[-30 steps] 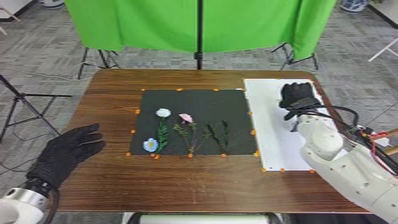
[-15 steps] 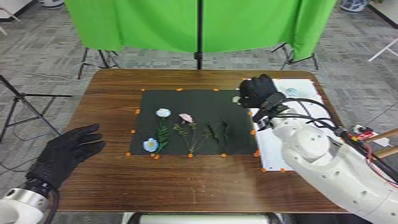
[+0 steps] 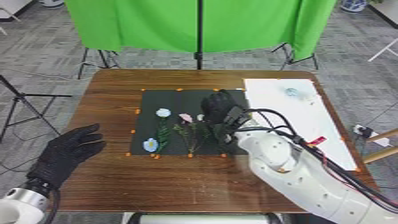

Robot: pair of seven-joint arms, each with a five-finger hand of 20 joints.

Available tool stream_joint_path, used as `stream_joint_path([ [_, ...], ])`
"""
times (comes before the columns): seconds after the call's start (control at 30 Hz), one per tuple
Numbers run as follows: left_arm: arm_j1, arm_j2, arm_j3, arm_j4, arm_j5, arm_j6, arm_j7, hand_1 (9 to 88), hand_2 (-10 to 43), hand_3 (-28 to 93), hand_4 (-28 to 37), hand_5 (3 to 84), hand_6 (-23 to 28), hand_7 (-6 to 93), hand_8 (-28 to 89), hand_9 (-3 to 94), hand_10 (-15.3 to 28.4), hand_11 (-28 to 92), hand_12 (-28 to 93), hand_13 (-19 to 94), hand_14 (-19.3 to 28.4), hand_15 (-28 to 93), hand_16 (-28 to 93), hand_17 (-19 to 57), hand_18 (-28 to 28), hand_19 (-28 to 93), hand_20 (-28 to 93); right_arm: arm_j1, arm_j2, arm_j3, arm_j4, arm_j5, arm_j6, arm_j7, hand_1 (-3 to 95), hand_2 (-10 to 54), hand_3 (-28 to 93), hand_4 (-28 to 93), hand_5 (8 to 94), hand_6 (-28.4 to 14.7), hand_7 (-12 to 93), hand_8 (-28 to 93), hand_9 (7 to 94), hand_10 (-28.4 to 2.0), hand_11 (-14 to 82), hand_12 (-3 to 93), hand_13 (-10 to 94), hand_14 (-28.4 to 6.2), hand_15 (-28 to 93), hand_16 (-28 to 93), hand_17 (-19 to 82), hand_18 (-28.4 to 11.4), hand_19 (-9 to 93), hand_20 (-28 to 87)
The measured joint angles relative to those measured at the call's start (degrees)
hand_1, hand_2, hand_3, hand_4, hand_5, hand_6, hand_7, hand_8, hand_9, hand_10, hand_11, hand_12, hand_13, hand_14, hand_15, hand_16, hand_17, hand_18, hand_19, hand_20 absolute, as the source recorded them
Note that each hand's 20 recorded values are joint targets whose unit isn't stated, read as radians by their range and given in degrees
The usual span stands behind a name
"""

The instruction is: Arrange flowers

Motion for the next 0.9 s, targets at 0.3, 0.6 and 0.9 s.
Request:
stream_joint_path([
  [0.3,-0.03,0.0,0.2,0.0,0.0,0.01,-0.01,25.9,7.0,76,-27.6,35.7,6.7,31.3,-16,31.4,15.8,40,13,26,17.8,56,-7,-6.5,23.0,61,4,0.14,-1.43,-1.41,2.94,-1.71,1.06,1.08,46.3,-9.5,82,-28,72.4,2.6,45,-11,85.4,-4.5,23.8,43.6,78,-2.1,52,32,31,-14.7,74,35],
  [0.6,-0.05,0.0,0.37,0.04,-0.02,-0.03,0.01,26.0,7.1,76,-27.5,35.7,6.7,31.2,-15,31.4,15.7,40,13,26,17.9,56,-7,-6.5,23.1,61,4,0.36,-2.53,-1.99,4.95,-1.93,1.99,2.04,41.3,-9.5,81,-28,70.4,1.9,46,-11,81.5,-5.7,30.4,38.6,76,-2.9,55,27,31,-14.8,73,36],
  [0.9,-0.05,0.0,0.34,0.05,0.0,-0.04,0.01,26.1,7.0,76,-27.6,35.8,6.7,31.2,-15,31.4,15.8,40,13,26,17.9,56,-7,-6.5,23.1,61,4,-0.92,-1.98,-0.68,2.68,-1.18,0.93,0.31,34.4,-9.5,80,-28,68.0,1.9,43,-10,75.9,-7.7,40.5,26.7,73,-3.6,56,26,30,-15.2,73,37],
])
